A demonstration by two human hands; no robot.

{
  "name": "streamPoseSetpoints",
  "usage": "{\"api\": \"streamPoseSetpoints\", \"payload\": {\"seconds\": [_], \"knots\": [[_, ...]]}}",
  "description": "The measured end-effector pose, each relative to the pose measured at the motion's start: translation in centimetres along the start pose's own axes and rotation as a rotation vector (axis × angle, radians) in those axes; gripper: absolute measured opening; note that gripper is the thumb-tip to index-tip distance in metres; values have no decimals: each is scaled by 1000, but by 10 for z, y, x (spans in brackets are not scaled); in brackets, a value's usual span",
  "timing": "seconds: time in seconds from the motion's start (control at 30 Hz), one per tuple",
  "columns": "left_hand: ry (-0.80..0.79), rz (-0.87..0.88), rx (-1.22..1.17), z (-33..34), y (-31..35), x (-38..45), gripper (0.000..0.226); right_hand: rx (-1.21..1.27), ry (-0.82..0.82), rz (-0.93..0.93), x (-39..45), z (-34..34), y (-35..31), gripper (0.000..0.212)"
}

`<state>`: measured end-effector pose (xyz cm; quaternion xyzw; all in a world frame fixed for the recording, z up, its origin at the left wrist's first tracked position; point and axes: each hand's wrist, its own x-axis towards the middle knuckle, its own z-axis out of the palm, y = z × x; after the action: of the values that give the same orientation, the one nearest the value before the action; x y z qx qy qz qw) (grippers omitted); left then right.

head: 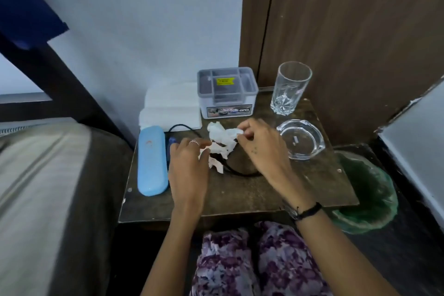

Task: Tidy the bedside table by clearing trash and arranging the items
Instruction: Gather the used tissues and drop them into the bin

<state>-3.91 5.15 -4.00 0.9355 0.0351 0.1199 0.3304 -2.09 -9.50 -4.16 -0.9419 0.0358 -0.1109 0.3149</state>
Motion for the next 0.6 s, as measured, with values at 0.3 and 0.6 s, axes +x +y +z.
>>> {"api": "streamPoseSetpoints", "payload": {"seconds": [0.3, 0.6], "knots": [[-209, 156, 380, 17, -11, 34, 27, -210, -124, -68, 30, 39, -2, 27], [-74, 104, -172, 5, 44, 35, 28, 541, 292, 153, 17, -23, 20, 45]]}}
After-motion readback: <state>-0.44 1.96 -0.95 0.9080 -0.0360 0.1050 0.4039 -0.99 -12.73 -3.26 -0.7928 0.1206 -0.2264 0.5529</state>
